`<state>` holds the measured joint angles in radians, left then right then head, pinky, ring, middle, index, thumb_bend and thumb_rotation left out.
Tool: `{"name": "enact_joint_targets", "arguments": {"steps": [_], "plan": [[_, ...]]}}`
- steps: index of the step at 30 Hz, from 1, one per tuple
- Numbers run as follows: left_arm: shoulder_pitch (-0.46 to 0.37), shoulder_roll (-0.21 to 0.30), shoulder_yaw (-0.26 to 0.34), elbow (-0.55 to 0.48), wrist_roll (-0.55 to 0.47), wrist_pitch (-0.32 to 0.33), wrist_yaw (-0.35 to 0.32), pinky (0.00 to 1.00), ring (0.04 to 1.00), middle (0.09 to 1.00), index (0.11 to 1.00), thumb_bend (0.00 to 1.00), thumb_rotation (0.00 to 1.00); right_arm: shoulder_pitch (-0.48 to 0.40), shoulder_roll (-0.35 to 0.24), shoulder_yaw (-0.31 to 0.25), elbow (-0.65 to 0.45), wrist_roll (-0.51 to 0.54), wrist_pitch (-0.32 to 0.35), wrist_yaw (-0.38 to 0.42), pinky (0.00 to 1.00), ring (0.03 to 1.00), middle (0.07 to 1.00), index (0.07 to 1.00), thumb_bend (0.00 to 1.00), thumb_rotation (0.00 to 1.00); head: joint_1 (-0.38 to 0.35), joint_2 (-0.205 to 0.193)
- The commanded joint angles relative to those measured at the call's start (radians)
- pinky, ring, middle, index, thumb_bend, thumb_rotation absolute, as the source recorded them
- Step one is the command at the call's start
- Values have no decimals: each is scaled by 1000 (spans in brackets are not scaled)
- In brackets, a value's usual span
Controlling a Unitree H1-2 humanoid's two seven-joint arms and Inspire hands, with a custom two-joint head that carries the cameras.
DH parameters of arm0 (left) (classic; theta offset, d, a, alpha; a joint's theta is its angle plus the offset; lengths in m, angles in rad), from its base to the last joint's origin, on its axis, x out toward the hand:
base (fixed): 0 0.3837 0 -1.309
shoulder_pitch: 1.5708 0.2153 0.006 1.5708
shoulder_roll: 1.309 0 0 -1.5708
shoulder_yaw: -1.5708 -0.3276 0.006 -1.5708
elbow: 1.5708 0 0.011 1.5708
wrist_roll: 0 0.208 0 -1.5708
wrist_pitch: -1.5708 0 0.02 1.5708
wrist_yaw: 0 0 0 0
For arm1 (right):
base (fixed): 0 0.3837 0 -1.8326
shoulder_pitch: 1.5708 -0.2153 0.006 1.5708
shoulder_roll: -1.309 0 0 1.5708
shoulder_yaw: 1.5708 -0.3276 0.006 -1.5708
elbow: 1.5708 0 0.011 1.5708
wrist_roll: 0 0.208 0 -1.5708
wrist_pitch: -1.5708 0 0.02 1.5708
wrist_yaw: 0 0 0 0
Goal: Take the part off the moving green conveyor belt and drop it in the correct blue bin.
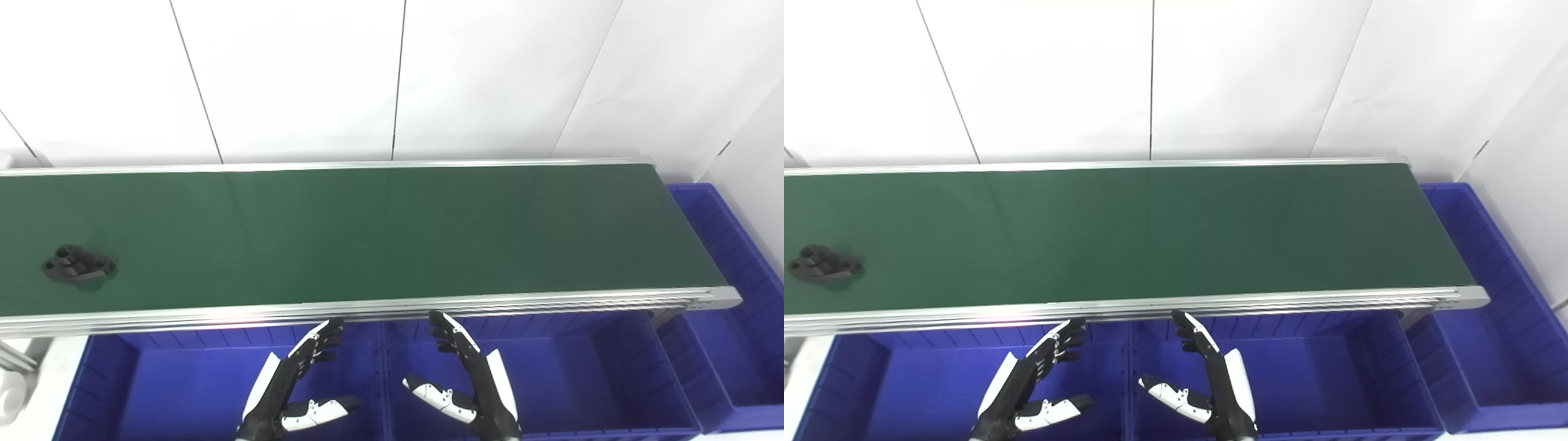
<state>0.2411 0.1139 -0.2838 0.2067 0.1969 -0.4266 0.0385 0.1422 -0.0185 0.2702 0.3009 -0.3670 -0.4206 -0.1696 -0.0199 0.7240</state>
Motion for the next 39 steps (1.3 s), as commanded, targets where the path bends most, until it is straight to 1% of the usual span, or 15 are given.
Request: {"name": "enact_joint_targets", "arguments": {"steps": [1, 3, 16, 20, 24, 27, 32, 34, 39], "plan": [[-10, 3, -5, -20, 10, -43, 18, 781, 846, 880, 875, 801, 540, -14, 2, -2, -24, 4, -46, -15, 760, 823, 849, 863, 799, 505, 1, 1], [-9, 4, -7, -21, 7, -43, 18, 777, 847, 882, 877, 800, 534, -11, 4, -3, -28, 8, -44, -11, 766, 824, 850, 862, 798, 494, 0, 2], [-11, 6, -8, -24, -1, -43, 15, 777, 847, 885, 881, 786, 517, -16, 3, -1, -21, 3, -45, -17, 760, 818, 841, 854, 796, 499, -1, 1], [-18, 16, -20, -19, 14, -43, 36, 772, 841, 881, 885, 778, 532, -16, 3, -1, -21, -4, -45, -20, 760, 818, 841, 853, 792, 499, -1, 2], [-18, 17, -22, -20, 18, -43, 40, 771, 839, 880, 885, 791, 556, -15, 2, 2, -23, -4, -47, -25, 754, 813, 836, 851, 793, 501, -2, 2], [-16, 13, -19, -19, 7, -43, 37, 773, 843, 885, 880, 782, 529, -16, 1, 3, -21, 2, -46, -23, 755, 813, 835, 851, 794, 502, -2, 2], [-15, 15, -20, -19, 2, -43, 37, 777, 846, 885, 880, 776, 511, -12, 5, 0, -27, 1, -40, -17, 757, 814, 837, 854, 804, 519, -3, 3], [-14, 14, -19, -20, 1, -43, 36, 778, 846, 884, 881, 783, 526, -12, 4, 0, -29, -1, -41, -17, 761, 815, 836, 853, 800, 515, -3, 3], [-17, 14, -21, -18, -6, -43, 34, 778, 846, 883, 880, 780, 518, -16, 1, 6, -22, 8, -47, -20, 756, 814, 839, 853, 795, 503, -4, 2]]}}
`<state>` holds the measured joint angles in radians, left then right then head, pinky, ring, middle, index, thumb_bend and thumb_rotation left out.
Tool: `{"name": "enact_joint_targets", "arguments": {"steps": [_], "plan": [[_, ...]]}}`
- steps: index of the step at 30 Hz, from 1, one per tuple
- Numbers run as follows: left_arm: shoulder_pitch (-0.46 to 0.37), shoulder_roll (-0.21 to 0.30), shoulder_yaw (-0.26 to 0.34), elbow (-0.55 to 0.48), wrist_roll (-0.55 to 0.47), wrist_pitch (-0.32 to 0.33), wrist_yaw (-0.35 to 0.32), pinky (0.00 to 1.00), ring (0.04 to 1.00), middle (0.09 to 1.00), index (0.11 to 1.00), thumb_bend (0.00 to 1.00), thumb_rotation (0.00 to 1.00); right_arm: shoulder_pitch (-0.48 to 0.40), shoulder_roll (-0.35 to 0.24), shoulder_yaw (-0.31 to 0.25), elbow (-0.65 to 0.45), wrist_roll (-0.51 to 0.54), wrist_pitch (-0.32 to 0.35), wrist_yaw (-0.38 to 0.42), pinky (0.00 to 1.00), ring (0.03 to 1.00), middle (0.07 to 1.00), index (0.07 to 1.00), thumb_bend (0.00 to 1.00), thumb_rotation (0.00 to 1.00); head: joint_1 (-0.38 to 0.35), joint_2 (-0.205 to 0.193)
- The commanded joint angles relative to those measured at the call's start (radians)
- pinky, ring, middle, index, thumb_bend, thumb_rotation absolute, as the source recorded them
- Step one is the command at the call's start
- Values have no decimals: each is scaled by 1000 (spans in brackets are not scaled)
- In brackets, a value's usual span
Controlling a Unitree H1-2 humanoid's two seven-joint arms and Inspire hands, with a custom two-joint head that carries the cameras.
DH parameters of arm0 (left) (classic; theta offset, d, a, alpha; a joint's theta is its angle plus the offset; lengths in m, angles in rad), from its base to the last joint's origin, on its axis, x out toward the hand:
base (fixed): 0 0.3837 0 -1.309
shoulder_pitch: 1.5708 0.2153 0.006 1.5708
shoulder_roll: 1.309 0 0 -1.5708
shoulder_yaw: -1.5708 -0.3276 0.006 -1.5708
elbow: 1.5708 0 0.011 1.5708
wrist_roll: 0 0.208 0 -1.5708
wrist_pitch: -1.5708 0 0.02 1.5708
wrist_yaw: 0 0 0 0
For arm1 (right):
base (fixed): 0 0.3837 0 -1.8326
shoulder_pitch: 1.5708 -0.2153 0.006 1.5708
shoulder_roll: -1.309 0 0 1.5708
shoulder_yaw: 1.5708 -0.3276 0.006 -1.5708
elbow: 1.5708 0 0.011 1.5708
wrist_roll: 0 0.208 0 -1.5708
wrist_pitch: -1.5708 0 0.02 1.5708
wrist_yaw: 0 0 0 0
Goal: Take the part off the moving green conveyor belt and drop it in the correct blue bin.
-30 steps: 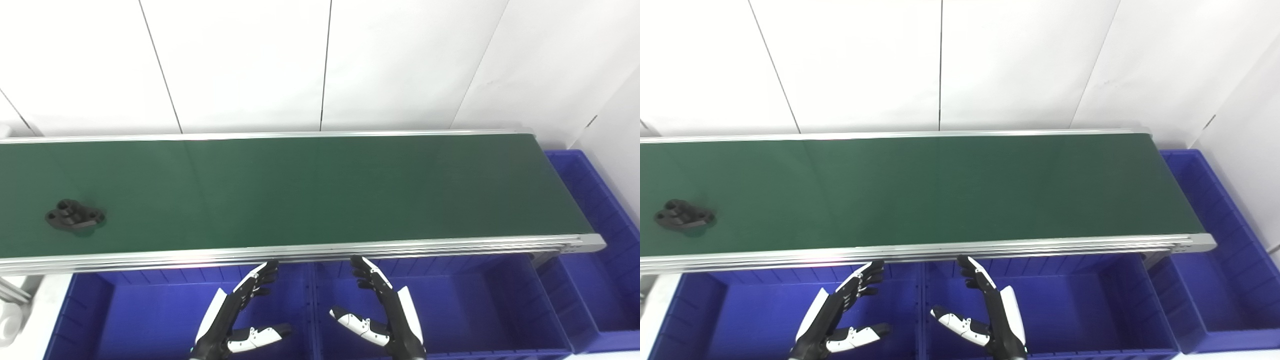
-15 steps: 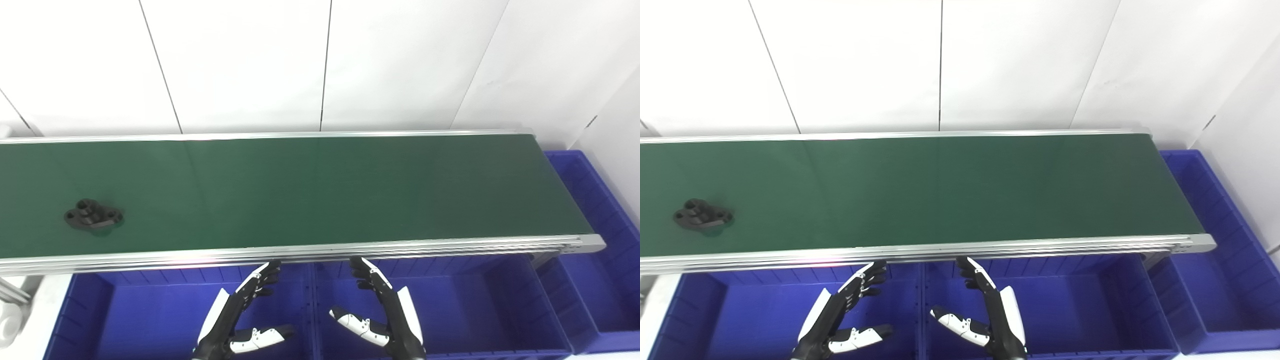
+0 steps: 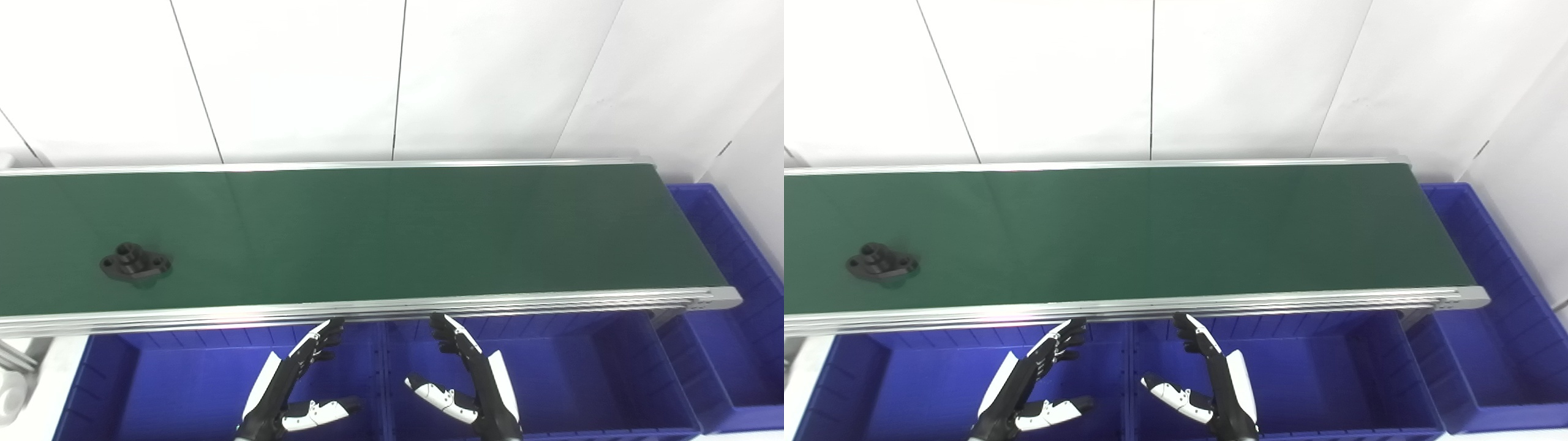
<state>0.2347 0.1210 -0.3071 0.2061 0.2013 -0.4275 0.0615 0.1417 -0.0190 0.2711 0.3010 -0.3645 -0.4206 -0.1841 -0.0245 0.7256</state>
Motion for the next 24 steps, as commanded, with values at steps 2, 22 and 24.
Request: {"name": "enact_joint_targets", "arguments": {"steps": [2, 22, 24], "plan": [[-11, 9, 1, -18, -3, -42, 14, 779, 847, 884, 882, 775, 516, -14, 3, 2, -23, -3, -43, -7, 755, 813, 839, 853, 798, 507, 1, 1], [-23, -48, -48, 30, 44, -42, 79, 772, 844, 891, 892, 782, 494, -8, -76, 2, -19, 155, -49, 57, 783, 836, 859, 874, 780, 486, 337, -90], [-31, -53, -66, 46, 59, -42, 109, 781, 848, 891, 892, 775, 483, -8, -90, 6, -16, 168, -49, 54, 776, 834, 857, 873, 775, 481, 354, -100]]}}
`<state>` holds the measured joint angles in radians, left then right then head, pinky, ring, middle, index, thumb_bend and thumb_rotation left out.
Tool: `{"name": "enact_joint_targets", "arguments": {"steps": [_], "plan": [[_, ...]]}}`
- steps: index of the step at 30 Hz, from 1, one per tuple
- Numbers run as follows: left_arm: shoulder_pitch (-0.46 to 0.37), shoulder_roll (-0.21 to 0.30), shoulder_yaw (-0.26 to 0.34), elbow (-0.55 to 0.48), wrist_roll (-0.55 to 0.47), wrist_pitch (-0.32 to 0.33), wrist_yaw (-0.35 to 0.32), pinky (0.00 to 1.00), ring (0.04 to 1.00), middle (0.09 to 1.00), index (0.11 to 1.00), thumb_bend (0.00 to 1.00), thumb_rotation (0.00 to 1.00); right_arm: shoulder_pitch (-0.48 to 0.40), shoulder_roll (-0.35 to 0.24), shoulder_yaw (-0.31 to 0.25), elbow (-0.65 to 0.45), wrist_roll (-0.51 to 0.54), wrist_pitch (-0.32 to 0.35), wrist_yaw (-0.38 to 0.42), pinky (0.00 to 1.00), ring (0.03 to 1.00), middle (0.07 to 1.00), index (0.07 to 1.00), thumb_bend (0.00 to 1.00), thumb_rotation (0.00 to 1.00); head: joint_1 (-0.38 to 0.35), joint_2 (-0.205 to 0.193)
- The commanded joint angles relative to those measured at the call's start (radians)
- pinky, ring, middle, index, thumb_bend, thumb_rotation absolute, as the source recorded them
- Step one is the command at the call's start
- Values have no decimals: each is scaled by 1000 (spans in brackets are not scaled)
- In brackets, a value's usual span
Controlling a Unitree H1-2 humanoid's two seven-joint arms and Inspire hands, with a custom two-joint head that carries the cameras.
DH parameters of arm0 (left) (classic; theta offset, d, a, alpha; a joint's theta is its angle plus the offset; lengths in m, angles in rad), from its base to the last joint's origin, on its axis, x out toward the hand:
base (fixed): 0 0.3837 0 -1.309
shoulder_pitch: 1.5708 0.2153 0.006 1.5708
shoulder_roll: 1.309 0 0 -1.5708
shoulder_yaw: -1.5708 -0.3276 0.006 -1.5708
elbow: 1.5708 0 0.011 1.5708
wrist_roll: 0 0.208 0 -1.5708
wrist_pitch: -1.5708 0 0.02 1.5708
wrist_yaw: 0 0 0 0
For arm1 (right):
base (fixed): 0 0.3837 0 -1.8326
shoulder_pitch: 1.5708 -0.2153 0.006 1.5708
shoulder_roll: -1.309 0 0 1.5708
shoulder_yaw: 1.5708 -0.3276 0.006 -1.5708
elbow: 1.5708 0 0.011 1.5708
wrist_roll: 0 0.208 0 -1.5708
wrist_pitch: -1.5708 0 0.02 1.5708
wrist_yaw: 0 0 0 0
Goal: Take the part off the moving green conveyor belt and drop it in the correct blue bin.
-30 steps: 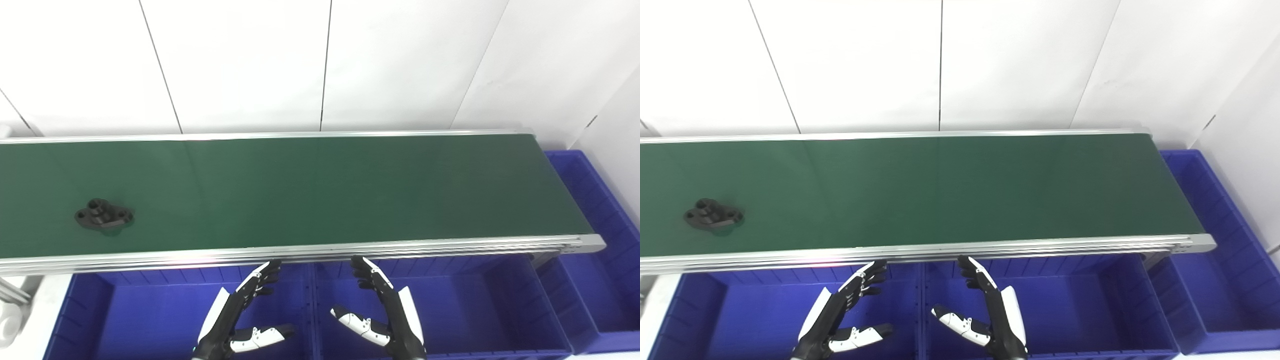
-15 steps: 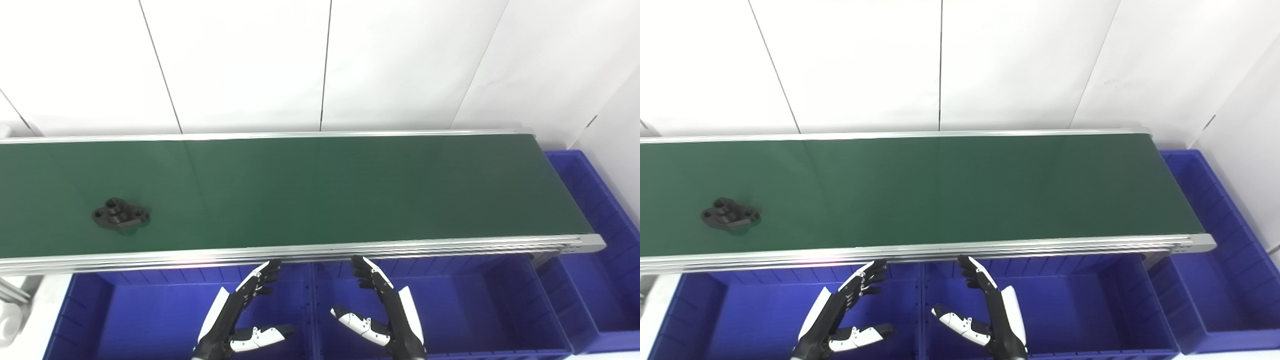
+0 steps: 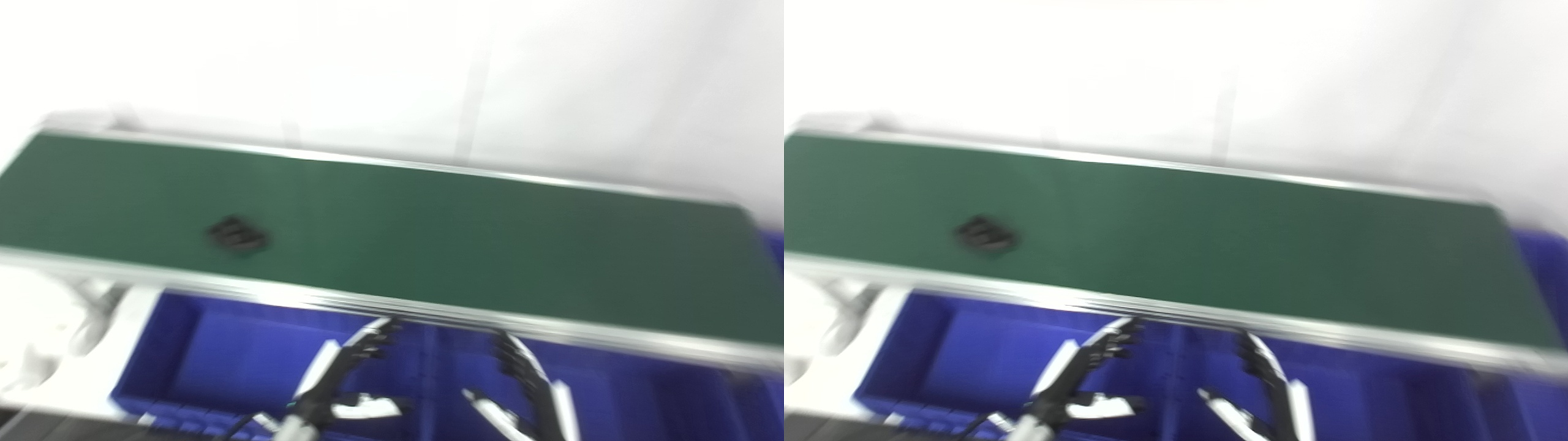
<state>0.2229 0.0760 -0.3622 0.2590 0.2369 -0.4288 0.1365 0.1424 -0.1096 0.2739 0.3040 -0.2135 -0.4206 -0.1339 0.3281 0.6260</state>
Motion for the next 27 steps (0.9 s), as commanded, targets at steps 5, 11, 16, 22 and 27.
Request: {"name": "enact_joint_targets", "arguments": {"steps": [5, 11, 16, 22, 27], "plan": [[-37, -11, -55, 24, 33, -41, 91, 813, 863, 896, 900, 770, 486, -14, -27, 19, -6, 57, -49, -1, 773, 826, 844, 861, 781, 465, 13, -24], [-53, -6, -92, 49, 46, -41, 137, 833, 873, 900, 905, 763, 498, -14, -53, 40, -7, 41, -49, -56, 751, 804, 830, 851, 788, 473, 16, -43], [-71, 1, -124, 74, 49, -41, 172, 837, 874, 901, 909, 756, 495, -14, -69, 39, -12, 83, -49, -50, 779, 826, 843, 858, 784, 470, 11, -72], [-100, 11, -160, 118, 43, -41, 211, 831, 868, 893, 906, 765, 505, -21, -99, 42, -85, 39, -49, -114, 783, 833, 853, 863, 784, 504, -7, -113], [-114, 20, -186, 132, 29, -41, 243, 827, 864, 888, 898, 766, 464, -48, -119, 47, -187, 12, -49, -169, 769, 819, 840, 850, 799, 495, -35, -132]]}}
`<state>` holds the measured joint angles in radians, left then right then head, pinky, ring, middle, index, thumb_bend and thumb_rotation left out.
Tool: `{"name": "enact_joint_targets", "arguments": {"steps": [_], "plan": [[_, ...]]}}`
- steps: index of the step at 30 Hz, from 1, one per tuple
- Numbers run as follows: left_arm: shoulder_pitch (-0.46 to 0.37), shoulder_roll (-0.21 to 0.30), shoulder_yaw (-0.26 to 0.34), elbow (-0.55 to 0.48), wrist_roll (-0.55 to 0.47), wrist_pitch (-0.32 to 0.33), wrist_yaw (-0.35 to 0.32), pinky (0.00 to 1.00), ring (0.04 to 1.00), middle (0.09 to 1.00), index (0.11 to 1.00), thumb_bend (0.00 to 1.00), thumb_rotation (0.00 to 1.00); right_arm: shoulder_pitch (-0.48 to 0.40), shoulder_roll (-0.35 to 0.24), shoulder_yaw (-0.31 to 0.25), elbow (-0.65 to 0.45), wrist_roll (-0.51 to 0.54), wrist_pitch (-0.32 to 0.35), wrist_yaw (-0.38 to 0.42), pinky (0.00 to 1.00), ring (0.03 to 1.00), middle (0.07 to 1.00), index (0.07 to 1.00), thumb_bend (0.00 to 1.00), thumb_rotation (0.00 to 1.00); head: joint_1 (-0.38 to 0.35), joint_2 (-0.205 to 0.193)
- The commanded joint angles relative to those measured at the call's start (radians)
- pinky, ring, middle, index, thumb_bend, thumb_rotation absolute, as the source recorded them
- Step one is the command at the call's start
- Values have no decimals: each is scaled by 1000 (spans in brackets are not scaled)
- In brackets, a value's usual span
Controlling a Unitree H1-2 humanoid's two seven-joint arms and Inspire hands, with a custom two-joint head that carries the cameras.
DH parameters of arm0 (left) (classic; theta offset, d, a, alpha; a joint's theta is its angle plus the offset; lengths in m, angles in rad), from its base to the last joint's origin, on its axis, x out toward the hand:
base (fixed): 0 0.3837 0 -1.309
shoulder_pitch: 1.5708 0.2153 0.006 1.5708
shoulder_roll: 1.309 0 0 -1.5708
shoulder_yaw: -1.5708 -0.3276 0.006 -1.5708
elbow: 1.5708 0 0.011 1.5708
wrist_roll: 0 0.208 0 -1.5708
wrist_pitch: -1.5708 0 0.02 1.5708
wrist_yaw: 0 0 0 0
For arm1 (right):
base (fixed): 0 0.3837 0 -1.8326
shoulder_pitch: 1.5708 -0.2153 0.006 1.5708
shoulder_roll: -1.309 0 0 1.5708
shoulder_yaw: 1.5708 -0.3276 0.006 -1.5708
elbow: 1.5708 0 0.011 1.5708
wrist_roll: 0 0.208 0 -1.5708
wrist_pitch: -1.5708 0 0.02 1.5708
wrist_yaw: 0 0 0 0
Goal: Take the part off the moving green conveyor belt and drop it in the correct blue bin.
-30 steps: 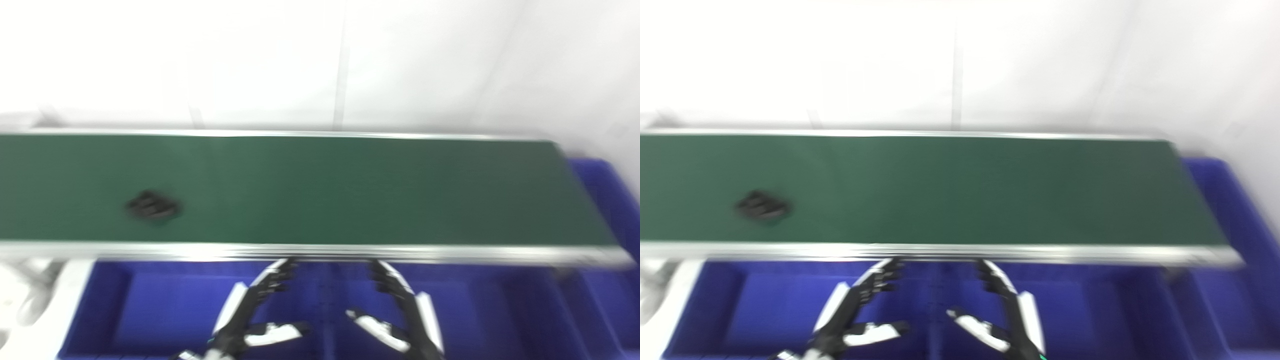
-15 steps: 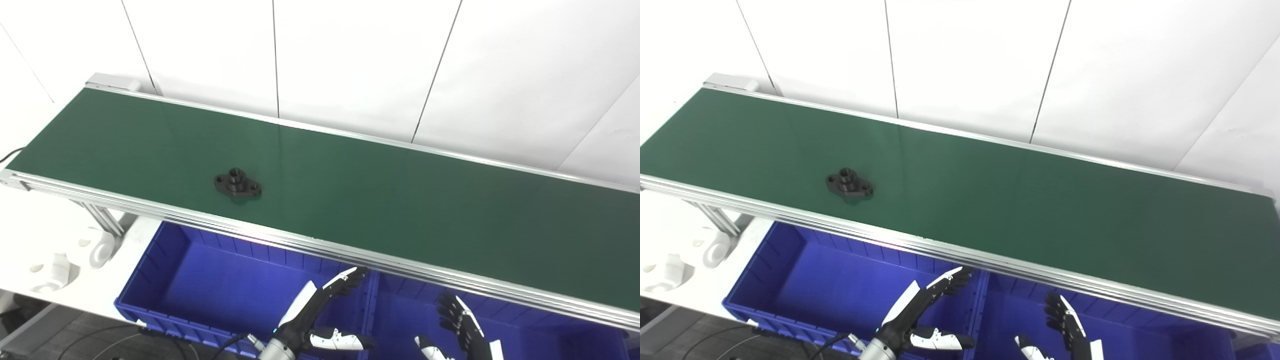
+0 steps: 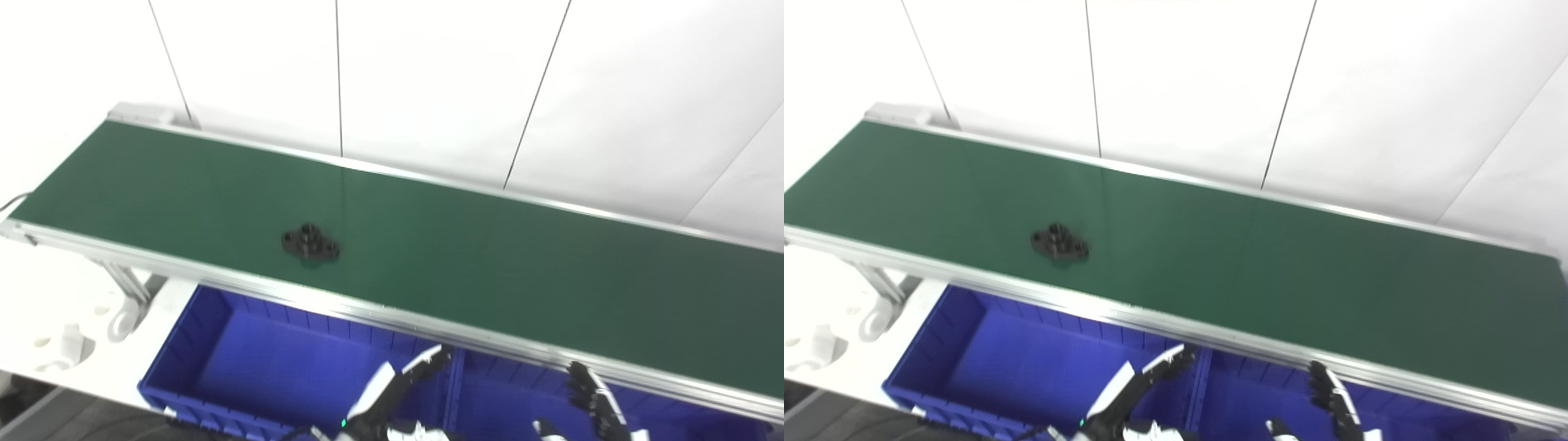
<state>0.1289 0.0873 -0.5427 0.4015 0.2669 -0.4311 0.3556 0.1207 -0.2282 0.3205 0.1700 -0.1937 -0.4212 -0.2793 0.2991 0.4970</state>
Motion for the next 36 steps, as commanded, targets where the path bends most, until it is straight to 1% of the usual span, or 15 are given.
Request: {"name": "enact_joint_targets", "arguments": {"steps": [1, 7, 11, 14, 15, 16, 17, 18, 20, 21, 22, 24, 27, 31, 36], "plan": [[-21, 10, -8, -8, -4, -39, 26, 826, 865, 889, 898, 765, 459, -31, -2, 1, -66, -7, -49, -28, 777, 820, 838, 848, 800, 490, -11, -6], [-38, 26, -42, 10, 6, -39, 82, 832, 868, 890, 898, 774, 486, -73, 2, -34, -194, -30, -48, -4, 753, 800, 821, 846, 819, 548, -44, -13], [-46, 35, -67, 11, 16, -39, 128, 831, 867, 886, 895, 768, 489, -109, 22, -81, -251, -93, -20, 35, 721, 777, 804, 827, 816, 533, -62, -14], [-53, 44, -89, 11, 22, -39, 174, 825, 864, 882, 888, 769, 492, -140, 37, -99, -270, -109, 24, 76, 720, 771, 797, 821, 791, 470, -91, -11], [-54, 49, -95, 10, 21, -39, 185, 823, 863, 881, 887, 769, 493, -148, 43, -104, -277, -120, 43, 88, 721, 771, 796, 820, 786, 457, -114, -11], [-55, 53, -103, 10, 21, -39, 198, 822, 862, 881, 887, 768, 493, -155, 49, -108, -285, -128, 64, 101, 722, 771, 795, 820, 785, 455, -114, -11], [-57, 58, -109, 10, 22, -39, 209, 810, 854, 878, 887, 766, 502, -163, 56, -109, -292, -135, 84, 115, 723, 771, 795, 822, 787, 439, -144, -9], [-58, 61, -115, 10, 23, -39, 220, 801, 848, 876, 887, 766, 508, -172, 62, -110, -298, -140, 101, 129, 724, 771, 795, 823, 790, 430, -144, -9], [-63, 74, -132, 11, 30, -39, 246, 788, 841, 875, 887, 753, 515, -189, 76, -108, -310, -161, 137, 155, 720, 768, 792, 823, 790, 411, -183, -6], [-66, 81, -141, 9, 28, -39, 255, 789, 844, 876, 887, 747, 516, -204, 84, -105, -314, -173, 154, 168, 715, 765, 790, 822, 788, 401, -217, -5], [-68, 86, -148, 8, 26, -39, 262, 797, 851, 880, 887, 743, 518, -213, 89, -104, -317, -181, 165, 178, 706, 759, 788, 820, 785, 388, -217, -5], [-75, 99, -164, 4, 14, -39, 273, 805, 859, 887, 891, 728, 518, -257, 104, -89, -332, -214, 234, 223, 689, 756, 791, 821, 780, 378, -260, -2], [-86, 114, -187, 11, 11, -39, 299, 809, 864, 895, 898, 705, 526, -323, 119, -71, -313, -251, 295, 273, 660, 746, 794, 821, 773, 354, -292, 1], [-91, 129, -206, 7, 22, -39, 321, 834, 877, 902, 908, 679, 562, -388, 134, -61, -245, -282, 314, 289, 672, 752, 793, 815, 791, 365, -310, 9], [-80, 138, -212, -17, 1, -39, 330, 819, 873, 904, 911, 654, 557, -442, 154, -43, -200, -335, 354, 302, 693, 762, 791, 809, 803, 365, -332, 28]]}}
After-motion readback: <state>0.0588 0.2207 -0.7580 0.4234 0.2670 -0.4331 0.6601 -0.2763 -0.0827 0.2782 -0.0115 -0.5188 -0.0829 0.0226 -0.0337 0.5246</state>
